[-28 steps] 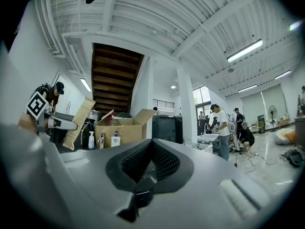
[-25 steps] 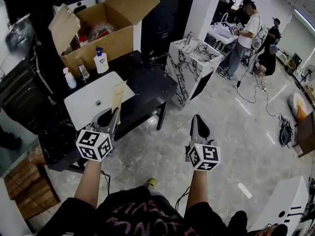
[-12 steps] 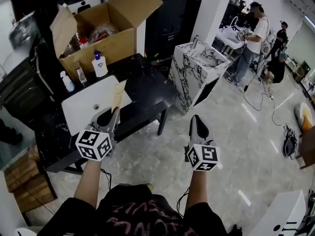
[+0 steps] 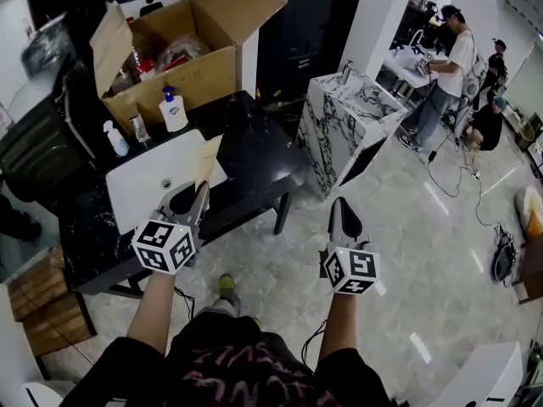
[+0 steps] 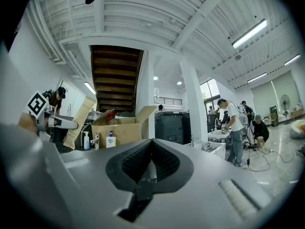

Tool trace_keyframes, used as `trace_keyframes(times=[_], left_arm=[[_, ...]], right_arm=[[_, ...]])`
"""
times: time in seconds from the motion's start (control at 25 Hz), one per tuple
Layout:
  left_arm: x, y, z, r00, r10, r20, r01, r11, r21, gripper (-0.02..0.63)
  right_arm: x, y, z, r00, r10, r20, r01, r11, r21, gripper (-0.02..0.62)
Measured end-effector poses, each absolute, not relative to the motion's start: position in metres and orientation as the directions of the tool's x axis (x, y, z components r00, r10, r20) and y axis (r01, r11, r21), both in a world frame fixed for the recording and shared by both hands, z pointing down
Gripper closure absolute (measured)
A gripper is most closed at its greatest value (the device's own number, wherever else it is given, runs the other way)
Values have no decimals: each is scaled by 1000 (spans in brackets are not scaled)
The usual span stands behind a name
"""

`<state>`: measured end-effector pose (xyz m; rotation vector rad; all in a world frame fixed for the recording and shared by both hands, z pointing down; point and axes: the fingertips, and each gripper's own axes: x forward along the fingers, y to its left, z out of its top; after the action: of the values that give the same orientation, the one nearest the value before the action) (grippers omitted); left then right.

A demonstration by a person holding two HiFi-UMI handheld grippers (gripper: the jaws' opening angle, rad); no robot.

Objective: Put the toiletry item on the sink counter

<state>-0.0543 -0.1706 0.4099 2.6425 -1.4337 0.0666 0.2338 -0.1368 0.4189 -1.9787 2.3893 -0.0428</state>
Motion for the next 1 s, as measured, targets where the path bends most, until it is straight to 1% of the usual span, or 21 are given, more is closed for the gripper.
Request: trace_keyframes(times=[0.44,1.0], left_arm=[[-55,-230,413,533,-841,91,-844,-522,124,578],[-61,-338,410,565,-820,88,-821,-549,158,578]], right_arm=[[232,-200,419,-207,-978,1,-978,207,-23,588],[224,-296,406,-165,-986,11,-986,165,-2,588]])
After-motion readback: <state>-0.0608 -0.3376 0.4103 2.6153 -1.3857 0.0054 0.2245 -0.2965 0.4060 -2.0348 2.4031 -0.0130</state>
